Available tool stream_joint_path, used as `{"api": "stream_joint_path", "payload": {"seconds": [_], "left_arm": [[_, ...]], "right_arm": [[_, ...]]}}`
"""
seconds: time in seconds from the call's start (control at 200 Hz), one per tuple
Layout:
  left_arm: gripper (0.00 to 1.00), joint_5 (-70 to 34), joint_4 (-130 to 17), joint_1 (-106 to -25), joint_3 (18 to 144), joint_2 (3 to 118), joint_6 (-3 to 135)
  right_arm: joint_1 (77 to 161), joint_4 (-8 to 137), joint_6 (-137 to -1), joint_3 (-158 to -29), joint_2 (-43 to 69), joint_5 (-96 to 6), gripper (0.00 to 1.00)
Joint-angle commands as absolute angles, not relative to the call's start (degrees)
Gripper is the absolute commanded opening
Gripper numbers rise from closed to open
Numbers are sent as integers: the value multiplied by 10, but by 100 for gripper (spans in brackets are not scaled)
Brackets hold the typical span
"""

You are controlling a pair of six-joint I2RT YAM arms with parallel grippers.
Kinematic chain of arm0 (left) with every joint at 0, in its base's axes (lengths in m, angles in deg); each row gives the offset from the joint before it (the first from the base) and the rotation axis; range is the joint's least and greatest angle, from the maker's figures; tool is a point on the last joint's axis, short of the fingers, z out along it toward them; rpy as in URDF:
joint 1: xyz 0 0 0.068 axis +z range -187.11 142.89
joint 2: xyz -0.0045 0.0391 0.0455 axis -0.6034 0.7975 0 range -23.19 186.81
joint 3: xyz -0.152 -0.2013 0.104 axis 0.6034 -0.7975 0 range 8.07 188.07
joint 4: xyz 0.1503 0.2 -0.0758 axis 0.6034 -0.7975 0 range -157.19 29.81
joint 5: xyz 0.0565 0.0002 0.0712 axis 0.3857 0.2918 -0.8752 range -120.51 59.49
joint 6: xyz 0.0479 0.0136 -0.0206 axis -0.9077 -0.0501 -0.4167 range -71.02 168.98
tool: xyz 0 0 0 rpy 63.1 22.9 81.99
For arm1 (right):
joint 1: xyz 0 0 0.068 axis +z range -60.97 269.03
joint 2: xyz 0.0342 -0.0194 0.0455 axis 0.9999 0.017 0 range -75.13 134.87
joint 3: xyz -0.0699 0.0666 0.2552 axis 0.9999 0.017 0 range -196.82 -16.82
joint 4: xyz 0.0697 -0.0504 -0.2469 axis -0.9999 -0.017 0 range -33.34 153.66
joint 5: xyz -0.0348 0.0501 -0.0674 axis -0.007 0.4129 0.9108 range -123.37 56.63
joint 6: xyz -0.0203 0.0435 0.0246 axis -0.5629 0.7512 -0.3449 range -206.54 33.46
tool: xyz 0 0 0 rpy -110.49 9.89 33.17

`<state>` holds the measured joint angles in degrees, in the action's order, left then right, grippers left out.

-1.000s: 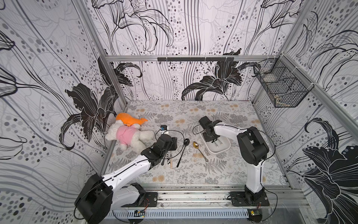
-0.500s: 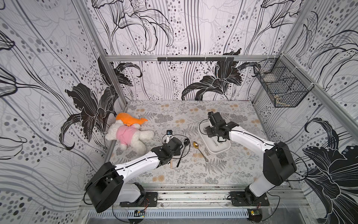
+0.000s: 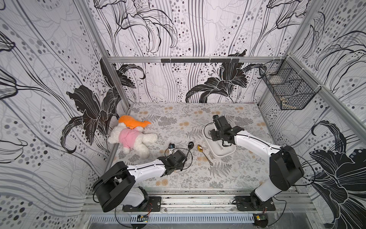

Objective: Put the spoon into the storage box
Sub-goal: Pick up the spoon from the center of the board.

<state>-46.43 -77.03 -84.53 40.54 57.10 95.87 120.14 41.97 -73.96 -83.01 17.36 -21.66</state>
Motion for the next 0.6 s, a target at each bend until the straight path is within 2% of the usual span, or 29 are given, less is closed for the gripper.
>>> {"api": "stream_joint_path", "payload": {"seconds": [0.0,0.446,0.596], "left_arm": [[48,-460,-756,-856,402,587,968],[42,-489,-929,-899,412,561,1056],[37,-474,-922,-906,399,569,1065]], "right_arm": [[1200,426,-732,-819,165,-218,29],[1201,428,-728,-812,159,-223,29],[1201,433,-727,-806,155,-221,29]]}}
